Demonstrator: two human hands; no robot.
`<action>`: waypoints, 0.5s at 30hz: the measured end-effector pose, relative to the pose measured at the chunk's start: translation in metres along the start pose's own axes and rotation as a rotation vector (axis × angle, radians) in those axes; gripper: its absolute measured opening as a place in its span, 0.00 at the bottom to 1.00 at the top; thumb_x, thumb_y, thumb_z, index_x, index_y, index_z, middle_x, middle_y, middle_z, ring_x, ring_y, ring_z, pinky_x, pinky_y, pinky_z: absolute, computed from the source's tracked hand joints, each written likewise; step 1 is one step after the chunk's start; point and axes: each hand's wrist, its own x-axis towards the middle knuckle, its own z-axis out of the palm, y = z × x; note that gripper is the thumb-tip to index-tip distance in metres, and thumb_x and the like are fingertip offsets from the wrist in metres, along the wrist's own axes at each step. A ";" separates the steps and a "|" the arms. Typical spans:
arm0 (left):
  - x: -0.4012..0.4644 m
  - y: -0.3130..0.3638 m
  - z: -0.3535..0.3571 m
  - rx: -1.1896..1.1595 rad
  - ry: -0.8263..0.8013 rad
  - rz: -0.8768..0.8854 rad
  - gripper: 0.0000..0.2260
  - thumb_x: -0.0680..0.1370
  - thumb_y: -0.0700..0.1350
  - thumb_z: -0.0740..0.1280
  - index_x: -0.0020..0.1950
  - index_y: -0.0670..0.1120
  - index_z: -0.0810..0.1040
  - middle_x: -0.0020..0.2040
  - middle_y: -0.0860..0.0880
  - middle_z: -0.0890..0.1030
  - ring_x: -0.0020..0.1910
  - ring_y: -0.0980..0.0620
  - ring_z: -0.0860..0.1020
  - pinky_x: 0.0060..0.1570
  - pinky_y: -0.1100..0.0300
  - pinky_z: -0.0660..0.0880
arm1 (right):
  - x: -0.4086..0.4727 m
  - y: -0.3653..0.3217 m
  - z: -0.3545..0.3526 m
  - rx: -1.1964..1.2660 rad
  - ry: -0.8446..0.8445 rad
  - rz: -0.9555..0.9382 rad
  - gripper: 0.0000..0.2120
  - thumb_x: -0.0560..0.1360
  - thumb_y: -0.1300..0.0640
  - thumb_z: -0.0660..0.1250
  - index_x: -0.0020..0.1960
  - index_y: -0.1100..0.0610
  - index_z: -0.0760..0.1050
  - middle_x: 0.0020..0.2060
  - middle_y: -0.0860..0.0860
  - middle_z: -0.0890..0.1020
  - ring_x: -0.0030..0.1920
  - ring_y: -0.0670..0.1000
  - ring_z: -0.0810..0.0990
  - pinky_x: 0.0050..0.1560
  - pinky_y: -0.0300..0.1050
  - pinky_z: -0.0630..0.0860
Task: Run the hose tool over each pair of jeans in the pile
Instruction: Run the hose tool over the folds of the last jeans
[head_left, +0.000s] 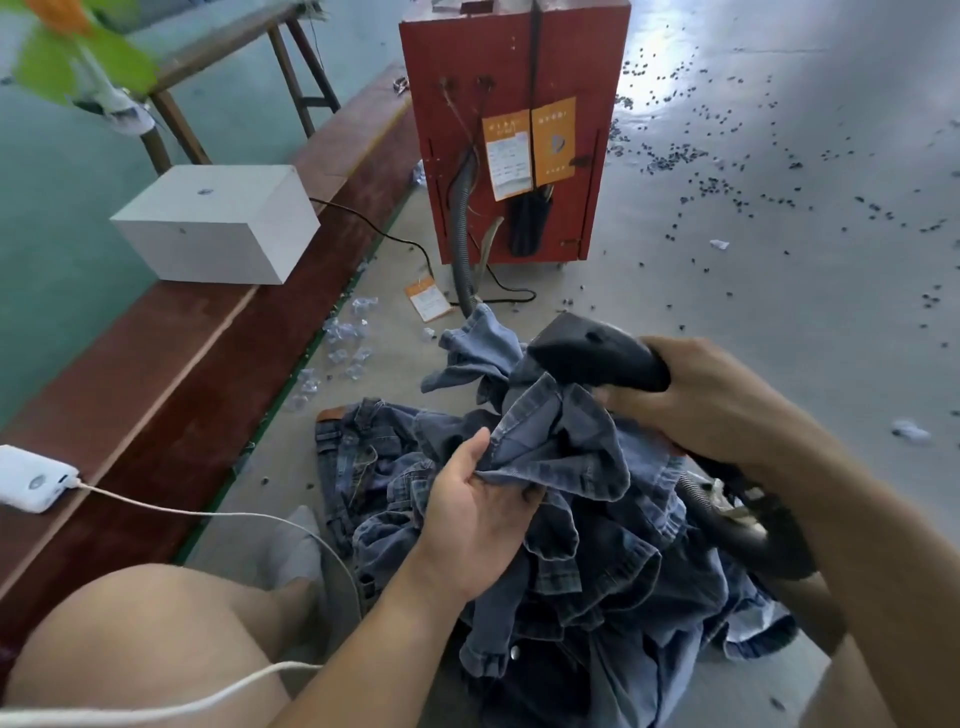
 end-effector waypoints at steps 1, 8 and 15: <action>-0.001 0.001 -0.001 -0.022 0.001 0.003 0.25 0.83 0.54 0.56 0.72 0.40 0.77 0.72 0.38 0.76 0.71 0.41 0.75 0.73 0.49 0.69 | 0.003 0.001 -0.004 -0.013 0.077 0.022 0.05 0.77 0.54 0.74 0.50 0.49 0.79 0.29 0.49 0.81 0.25 0.42 0.78 0.26 0.34 0.71; 0.002 0.007 0.001 -0.120 0.073 0.037 0.26 0.83 0.56 0.56 0.71 0.39 0.78 0.72 0.38 0.77 0.71 0.40 0.75 0.76 0.48 0.66 | -0.036 0.005 -0.032 0.026 -0.157 -0.125 0.11 0.73 0.41 0.74 0.54 0.39 0.79 0.29 0.48 0.81 0.25 0.44 0.76 0.26 0.34 0.71; 0.004 -0.004 0.009 -0.201 0.074 0.047 0.25 0.82 0.53 0.58 0.71 0.39 0.78 0.72 0.39 0.76 0.72 0.41 0.75 0.77 0.49 0.64 | -0.018 -0.003 0.008 0.073 -0.173 0.062 0.04 0.78 0.50 0.73 0.47 0.46 0.79 0.28 0.50 0.81 0.26 0.48 0.78 0.27 0.38 0.74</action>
